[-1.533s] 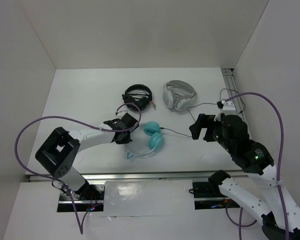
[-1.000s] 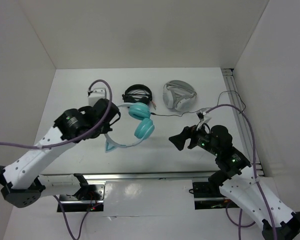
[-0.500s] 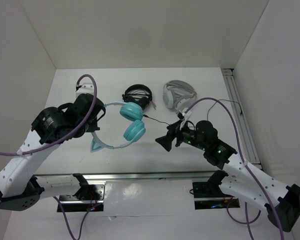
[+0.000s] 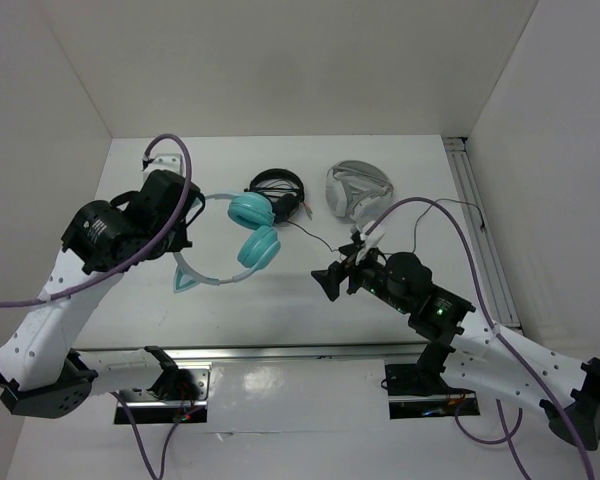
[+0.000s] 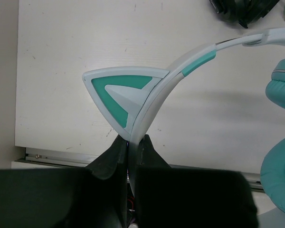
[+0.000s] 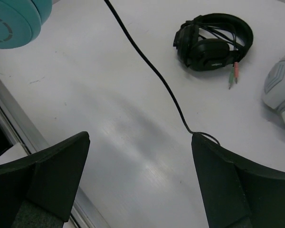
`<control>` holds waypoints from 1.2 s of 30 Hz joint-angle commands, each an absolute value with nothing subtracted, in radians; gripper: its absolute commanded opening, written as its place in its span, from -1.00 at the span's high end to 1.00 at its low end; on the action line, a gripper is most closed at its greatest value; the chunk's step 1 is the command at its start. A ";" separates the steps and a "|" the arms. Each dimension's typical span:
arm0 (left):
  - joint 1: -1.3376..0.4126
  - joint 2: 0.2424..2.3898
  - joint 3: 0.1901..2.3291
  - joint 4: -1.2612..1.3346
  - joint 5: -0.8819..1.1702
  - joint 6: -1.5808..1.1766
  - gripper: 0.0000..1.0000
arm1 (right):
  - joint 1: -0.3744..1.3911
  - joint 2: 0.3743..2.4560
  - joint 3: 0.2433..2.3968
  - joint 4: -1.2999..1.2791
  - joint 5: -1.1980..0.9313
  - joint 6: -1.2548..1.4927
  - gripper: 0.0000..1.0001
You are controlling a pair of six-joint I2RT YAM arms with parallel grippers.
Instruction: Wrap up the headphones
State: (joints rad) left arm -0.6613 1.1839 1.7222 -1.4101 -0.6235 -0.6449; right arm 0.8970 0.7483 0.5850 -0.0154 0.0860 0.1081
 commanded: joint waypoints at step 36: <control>-0.586 1.149 1.832 -1.361 -0.531 -0.600 1.00 | 0.695 1.006 0.373 0.710 0.037 0.083 1.00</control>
